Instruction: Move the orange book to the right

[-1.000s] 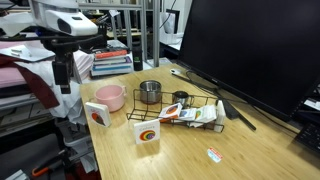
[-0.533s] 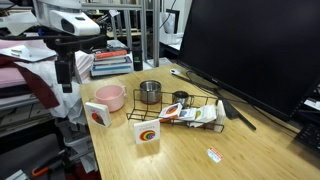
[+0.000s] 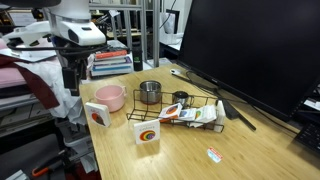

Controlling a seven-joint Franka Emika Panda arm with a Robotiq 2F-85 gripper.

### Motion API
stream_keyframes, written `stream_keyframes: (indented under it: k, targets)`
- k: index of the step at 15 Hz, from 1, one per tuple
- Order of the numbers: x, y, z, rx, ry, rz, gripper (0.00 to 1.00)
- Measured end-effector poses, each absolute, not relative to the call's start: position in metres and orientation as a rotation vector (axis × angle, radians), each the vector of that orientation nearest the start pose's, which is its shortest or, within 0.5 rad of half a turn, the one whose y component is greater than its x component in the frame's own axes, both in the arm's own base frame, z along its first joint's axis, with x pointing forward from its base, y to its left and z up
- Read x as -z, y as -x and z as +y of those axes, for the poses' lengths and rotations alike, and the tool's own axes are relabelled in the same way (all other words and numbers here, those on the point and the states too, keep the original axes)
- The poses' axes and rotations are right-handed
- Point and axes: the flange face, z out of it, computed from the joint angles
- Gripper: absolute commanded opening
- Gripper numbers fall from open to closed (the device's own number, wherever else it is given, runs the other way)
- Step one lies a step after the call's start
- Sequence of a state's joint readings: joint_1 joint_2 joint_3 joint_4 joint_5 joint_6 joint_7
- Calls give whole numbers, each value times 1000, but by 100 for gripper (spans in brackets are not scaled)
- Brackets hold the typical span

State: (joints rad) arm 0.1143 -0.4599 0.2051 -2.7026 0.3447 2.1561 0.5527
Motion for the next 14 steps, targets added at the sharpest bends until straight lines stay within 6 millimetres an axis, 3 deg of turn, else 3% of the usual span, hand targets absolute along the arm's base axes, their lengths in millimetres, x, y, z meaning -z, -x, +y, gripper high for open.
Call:
stream_keyframes:
  k: [6, 9, 14]
  targets:
    - [-306, -373, 123, -235, 2782, 1162, 100]
    - [-279, -381, 121, -332, 2683, 1351, 100]
    - [-273, -388, 121, -373, 2640, 1394, 100]
